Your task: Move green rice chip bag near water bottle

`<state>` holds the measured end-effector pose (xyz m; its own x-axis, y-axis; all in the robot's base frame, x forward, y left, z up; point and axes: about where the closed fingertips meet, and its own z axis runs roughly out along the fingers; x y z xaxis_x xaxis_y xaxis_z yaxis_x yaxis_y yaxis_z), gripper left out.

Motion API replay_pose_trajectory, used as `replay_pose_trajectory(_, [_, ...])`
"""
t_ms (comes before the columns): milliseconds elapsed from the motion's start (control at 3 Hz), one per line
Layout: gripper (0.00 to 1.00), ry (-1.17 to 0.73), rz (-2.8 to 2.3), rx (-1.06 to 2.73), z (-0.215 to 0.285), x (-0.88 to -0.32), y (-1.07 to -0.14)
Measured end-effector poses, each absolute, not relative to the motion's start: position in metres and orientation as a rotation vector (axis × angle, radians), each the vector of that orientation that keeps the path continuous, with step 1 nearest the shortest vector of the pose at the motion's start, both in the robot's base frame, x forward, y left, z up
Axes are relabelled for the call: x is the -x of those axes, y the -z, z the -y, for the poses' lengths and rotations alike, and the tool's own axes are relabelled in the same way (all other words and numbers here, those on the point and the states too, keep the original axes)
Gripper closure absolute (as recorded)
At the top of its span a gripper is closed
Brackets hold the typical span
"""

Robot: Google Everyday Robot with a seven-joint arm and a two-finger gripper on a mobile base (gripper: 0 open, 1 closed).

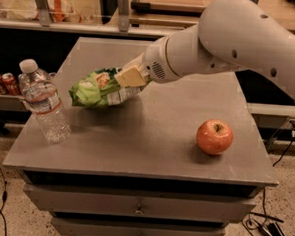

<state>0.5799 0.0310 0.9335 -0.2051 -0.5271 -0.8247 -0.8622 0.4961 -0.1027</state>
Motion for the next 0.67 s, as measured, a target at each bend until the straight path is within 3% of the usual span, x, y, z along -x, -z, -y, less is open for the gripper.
replay_pose_trajectory(667, [1.0, -0.518, -1.883, 1.139, -0.0364, -0.5802, -0.9169])
